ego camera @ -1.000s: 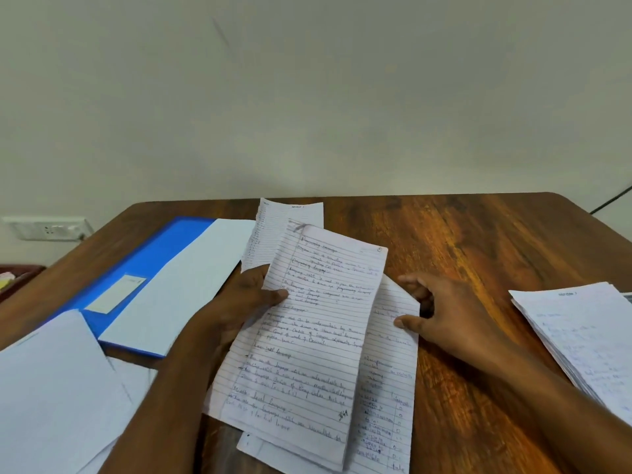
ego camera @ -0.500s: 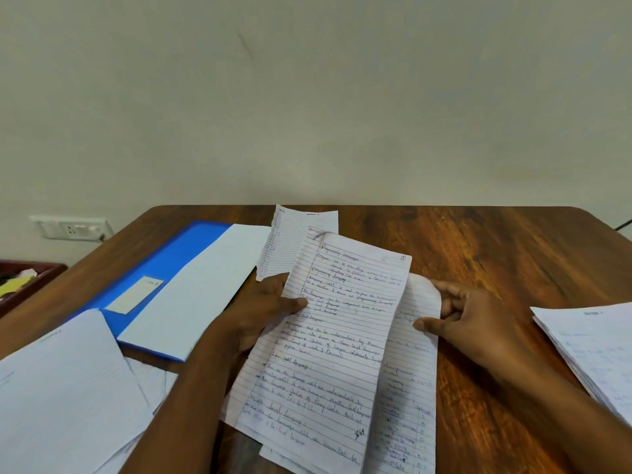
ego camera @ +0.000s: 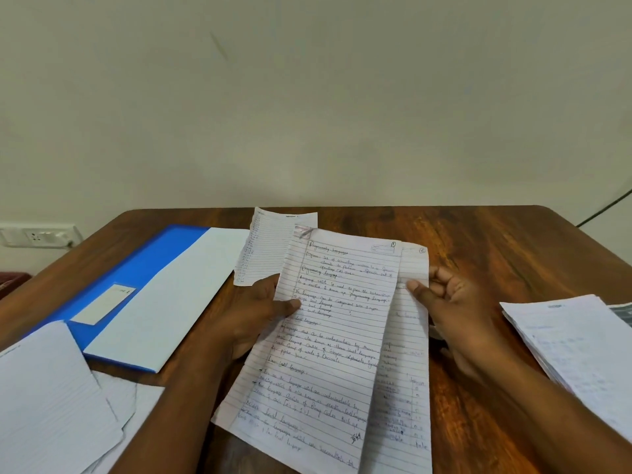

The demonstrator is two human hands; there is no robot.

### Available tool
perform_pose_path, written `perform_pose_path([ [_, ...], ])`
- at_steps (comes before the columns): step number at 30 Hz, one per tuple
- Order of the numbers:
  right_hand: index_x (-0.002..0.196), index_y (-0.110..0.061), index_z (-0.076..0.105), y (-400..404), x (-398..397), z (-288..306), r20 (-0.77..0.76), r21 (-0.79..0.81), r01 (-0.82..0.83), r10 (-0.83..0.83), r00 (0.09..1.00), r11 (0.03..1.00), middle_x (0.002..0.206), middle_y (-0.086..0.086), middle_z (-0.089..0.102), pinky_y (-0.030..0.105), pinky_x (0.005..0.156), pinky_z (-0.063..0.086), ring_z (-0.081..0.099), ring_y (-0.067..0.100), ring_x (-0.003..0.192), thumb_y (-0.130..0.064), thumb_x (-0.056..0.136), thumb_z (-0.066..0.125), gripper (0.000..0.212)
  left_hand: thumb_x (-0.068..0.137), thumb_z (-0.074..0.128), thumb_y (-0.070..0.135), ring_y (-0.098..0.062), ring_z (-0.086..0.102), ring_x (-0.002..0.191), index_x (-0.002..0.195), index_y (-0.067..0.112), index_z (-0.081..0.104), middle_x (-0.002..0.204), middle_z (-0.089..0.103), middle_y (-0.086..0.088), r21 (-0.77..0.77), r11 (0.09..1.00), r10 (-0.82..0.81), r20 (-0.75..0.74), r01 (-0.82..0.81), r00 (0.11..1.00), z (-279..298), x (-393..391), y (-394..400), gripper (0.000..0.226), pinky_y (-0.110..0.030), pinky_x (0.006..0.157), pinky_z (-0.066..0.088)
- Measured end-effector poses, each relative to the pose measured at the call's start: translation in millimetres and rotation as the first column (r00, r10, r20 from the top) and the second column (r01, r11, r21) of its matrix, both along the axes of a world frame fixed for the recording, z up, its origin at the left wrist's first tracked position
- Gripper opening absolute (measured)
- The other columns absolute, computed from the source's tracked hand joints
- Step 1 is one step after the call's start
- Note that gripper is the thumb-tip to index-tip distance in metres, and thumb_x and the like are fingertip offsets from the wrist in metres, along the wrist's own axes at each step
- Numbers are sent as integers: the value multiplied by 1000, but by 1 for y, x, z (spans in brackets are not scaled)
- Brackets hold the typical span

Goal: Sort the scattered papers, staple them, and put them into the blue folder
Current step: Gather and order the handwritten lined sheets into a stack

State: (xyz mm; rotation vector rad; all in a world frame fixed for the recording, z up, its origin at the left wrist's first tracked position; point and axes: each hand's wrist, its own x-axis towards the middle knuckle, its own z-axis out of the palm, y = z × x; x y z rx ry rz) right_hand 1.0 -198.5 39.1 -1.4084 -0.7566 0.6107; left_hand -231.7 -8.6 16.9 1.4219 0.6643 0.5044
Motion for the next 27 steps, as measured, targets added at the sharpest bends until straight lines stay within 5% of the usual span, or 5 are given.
perform_pose_path([
  [7, 121, -13, 70, 1, -9, 4, -136, 96, 6, 8, 991, 995, 114, 6, 79, 41, 88, 62, 76, 23, 105, -11, 106, 54, 22, 104, 58, -1, -14, 70, 123, 141, 19, 58, 131, 74, 5, 48, 999, -9, -53, 11, 999, 6, 16, -18, 43, -28, 96, 59],
  [11, 115, -16, 72, 3, -13, 4, -196, 85, 37, -19, 980, 996, 108, 7, 80, 41, 82, 62, 77, 24, 99, -16, 109, 49, 24, 104, 59, 1, 12, 70, 101, 118, 28, 56, 109, 72, 19, 157, 987, 48, -73, -36, 996, 7, 27, -26, 30, -6, 71, 54],
  [14, 110, -17, 74, 4, -15, 5, -242, 79, 64, -43, 969, 995, 105, 9, 80, 35, 75, 64, 77, 21, 92, -21, 110, 49, 25, 102, 63, 6, -12, 72, 114, 125, 26, 55, 115, 74, 12, 159, 986, 61, -84, -47, 995, 5, 36, -31, 32, -22, 79, 61],
  [19, 120, -34, 71, -2, -13, 5, -219, 94, -12, 33, 975, 995, 110, -12, 79, 25, 74, 61, 75, 8, 101, -61, 103, 36, 48, 102, 64, 6, -18, 71, 116, 127, 24, 50, 128, 71, -1, 152, 984, 102, -40, -95, 994, 2, 45, -43, 34, -37, 93, 62],
  [27, 125, -17, 67, 1, -10, 1, -113, 122, 76, -63, 992, 990, 117, -2, 78, 40, 90, 62, 75, 18, 108, -7, 98, 68, 28, 102, 65, 9, -18, 70, 120, 123, 33, 49, 130, 69, 1, 189, 971, 145, 4, -144, 989, 1, 53, -56, 36, -48, 102, 59],
])
